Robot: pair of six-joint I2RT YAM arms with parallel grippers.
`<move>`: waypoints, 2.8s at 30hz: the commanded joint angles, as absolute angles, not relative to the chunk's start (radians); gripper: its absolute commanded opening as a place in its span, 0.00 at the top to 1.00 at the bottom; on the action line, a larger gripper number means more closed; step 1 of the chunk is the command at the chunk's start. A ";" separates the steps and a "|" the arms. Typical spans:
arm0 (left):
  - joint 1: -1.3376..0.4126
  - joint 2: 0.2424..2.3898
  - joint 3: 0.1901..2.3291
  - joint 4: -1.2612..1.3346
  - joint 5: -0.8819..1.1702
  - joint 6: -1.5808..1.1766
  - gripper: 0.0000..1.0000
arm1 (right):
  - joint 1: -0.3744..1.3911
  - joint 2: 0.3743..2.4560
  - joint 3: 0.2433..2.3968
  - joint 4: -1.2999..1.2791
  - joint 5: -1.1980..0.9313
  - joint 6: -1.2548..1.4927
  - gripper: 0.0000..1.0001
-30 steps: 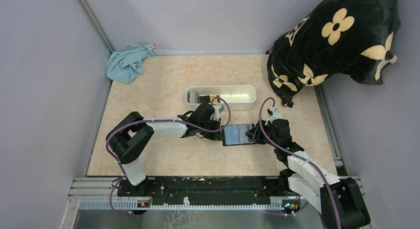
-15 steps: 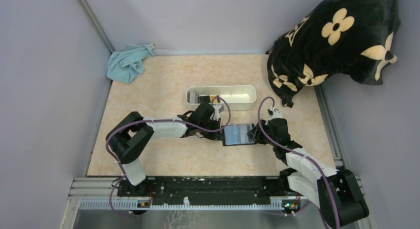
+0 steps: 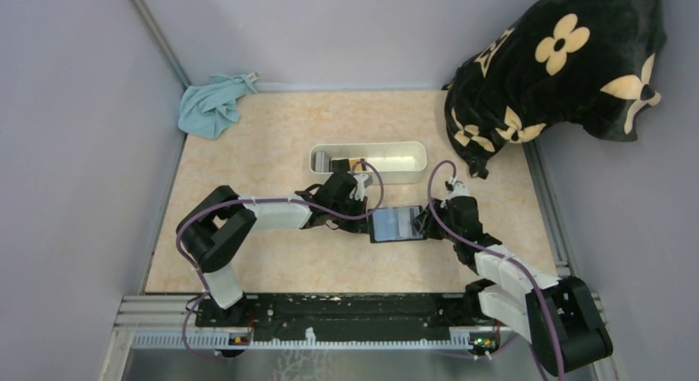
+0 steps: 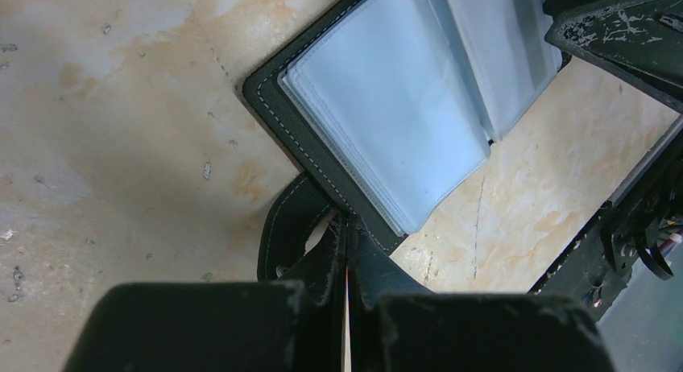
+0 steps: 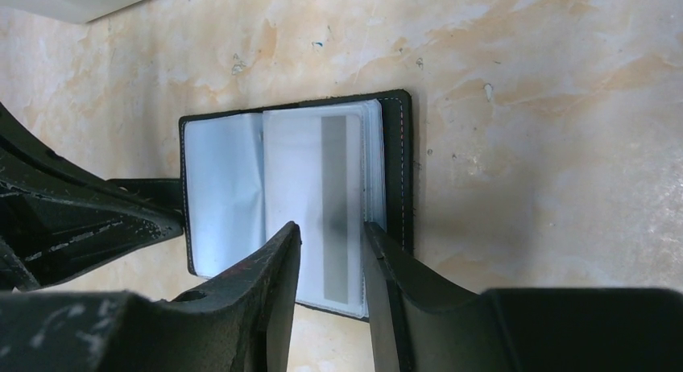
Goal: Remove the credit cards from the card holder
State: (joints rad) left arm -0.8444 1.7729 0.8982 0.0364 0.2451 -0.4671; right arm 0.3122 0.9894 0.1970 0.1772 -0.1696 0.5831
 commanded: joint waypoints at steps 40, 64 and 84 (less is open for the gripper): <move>-0.836 1.814 0.878 -0.021 0.248 -0.441 1.00 | 0.252 0.990 0.223 0.209 -0.255 0.586 0.58; -0.836 1.819 0.877 -0.019 0.253 -0.443 1.00 | 0.237 1.040 0.218 0.215 -0.289 0.540 0.58; -0.836 1.819 0.868 -0.011 0.261 -0.443 1.00 | 0.252 1.155 0.202 0.430 -0.539 0.603 0.56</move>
